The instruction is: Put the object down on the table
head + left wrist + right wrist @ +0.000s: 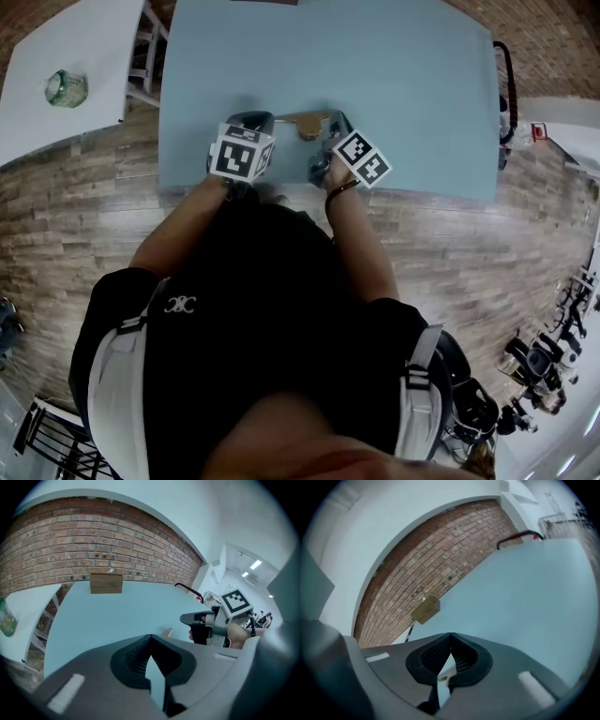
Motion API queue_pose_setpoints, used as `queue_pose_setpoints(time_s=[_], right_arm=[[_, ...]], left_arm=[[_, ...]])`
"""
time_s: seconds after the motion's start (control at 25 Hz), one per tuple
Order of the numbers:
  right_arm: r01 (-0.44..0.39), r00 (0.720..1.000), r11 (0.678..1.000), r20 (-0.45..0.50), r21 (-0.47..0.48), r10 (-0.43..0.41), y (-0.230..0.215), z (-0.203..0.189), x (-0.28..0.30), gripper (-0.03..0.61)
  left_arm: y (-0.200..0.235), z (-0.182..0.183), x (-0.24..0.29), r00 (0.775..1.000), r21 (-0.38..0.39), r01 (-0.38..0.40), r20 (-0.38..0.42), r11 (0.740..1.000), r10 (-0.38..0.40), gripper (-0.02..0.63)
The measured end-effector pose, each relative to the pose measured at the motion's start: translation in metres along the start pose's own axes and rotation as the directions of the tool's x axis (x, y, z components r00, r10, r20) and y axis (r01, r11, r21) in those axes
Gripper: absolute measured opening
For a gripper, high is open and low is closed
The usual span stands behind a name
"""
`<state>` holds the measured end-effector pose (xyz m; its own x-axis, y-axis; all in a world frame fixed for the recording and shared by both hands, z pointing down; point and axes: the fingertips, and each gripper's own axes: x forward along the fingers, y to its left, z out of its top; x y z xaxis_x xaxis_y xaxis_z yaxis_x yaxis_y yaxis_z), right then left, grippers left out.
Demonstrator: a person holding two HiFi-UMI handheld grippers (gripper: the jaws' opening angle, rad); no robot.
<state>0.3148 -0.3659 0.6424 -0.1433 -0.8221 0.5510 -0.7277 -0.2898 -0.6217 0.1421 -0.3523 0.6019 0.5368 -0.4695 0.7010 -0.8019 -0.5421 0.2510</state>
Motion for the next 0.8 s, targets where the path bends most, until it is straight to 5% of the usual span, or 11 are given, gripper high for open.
queue_pose_setpoints(time_s=[0.16, 0.32, 0.8], right_arm=[[-0.041, 0.991, 0.952, 0.107, -0.303, 0.076, 0.044, 0.028, -0.025, 0.014], [-0.017, 0.973, 0.882, 0.194, -0.47, 0.122, 0.072, 0.051, -0.051, 0.014], [0.049, 0.923, 0.812, 0.336, -0.582, 0.185, 0.087, 0.085, -0.115, 0.011]], left_arm=[[-0.005, 0.012, 0.0, 0.999, 0.027, 0.0, 0.033, 1.0, -0.001, 0.0], [-0.015, 0.026, -0.001, 0.998, 0.065, 0.003, 0.069, 0.998, -0.007, 0.0], [-0.036, 0.06, -0.011, 0.977, 0.079, 0.027, 0.209, 0.997, -0.043, 0.0]])
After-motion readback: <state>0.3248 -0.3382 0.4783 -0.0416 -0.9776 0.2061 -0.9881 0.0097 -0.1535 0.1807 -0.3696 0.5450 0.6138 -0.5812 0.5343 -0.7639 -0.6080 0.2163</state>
